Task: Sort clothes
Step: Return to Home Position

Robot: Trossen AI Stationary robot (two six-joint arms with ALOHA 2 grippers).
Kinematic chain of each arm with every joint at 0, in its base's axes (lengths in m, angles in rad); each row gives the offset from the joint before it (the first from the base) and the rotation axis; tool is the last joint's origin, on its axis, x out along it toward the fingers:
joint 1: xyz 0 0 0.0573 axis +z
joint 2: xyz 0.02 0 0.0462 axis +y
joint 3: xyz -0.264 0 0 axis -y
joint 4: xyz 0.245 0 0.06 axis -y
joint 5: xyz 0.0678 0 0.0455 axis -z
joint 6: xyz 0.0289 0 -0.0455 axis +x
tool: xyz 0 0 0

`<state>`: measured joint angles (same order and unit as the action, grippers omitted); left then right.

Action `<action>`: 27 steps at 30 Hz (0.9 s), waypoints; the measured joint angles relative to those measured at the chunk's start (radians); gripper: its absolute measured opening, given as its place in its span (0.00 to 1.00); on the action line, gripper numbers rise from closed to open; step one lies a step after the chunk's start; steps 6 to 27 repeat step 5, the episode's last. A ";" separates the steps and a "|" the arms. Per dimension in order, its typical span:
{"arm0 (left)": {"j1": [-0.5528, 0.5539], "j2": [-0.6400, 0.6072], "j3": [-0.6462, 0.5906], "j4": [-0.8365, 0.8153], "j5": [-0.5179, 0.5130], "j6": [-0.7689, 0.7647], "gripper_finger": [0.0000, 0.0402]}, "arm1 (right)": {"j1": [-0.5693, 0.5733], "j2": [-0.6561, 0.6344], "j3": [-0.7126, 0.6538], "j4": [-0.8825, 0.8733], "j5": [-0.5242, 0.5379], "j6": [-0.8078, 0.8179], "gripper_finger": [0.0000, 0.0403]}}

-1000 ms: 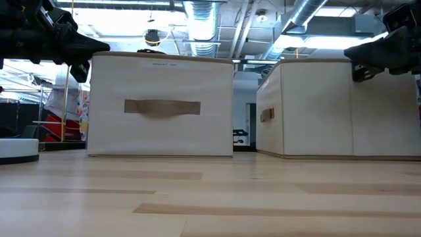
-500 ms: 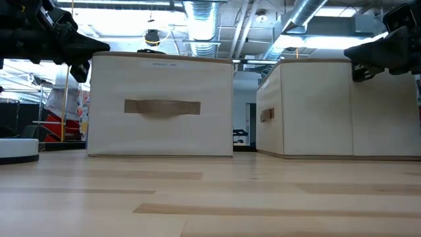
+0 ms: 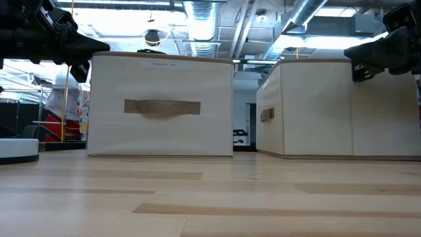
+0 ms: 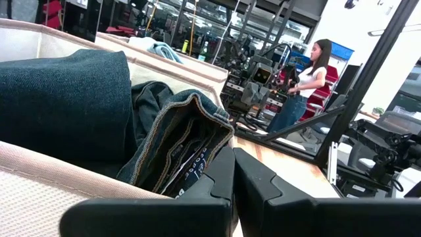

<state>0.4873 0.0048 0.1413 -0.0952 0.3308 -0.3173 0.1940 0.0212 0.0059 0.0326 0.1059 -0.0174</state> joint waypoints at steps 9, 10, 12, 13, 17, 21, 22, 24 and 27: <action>0.000 0.000 0.000 0.000 0.000 0.000 0.00 | 0.000 0.000 0.000 0.000 0.000 0.000 0.02; 0.000 0.000 0.000 0.000 0.000 0.000 0.00 | 0.000 0.000 0.000 0.000 0.000 0.000 0.02; 0.000 0.000 0.000 0.000 0.000 0.000 0.00 | 0.000 0.000 0.000 0.000 0.000 0.000 0.02; 0.000 0.000 0.000 0.000 0.000 0.000 0.00 | 0.000 0.000 0.000 0.000 0.000 0.000 0.02; 0.000 0.000 0.000 0.000 0.000 0.000 0.00 | 0.000 0.000 0.000 0.000 0.000 0.000 0.02; 0.000 0.000 0.000 0.000 0.000 0.000 0.00 | 0.000 0.000 0.000 0.000 0.000 0.000 0.02; 0.000 0.000 0.000 0.000 0.000 0.000 0.00 | 0.000 0.000 0.000 0.000 0.000 0.000 0.02; 0.000 0.000 0.000 0.000 0.000 0.000 0.00 | 0.000 0.000 0.000 0.000 0.000 0.000 0.02; 0.000 0.000 0.000 0.000 0.000 0.000 0.00 | 0.000 0.000 0.000 0.000 0.000 0.000 0.02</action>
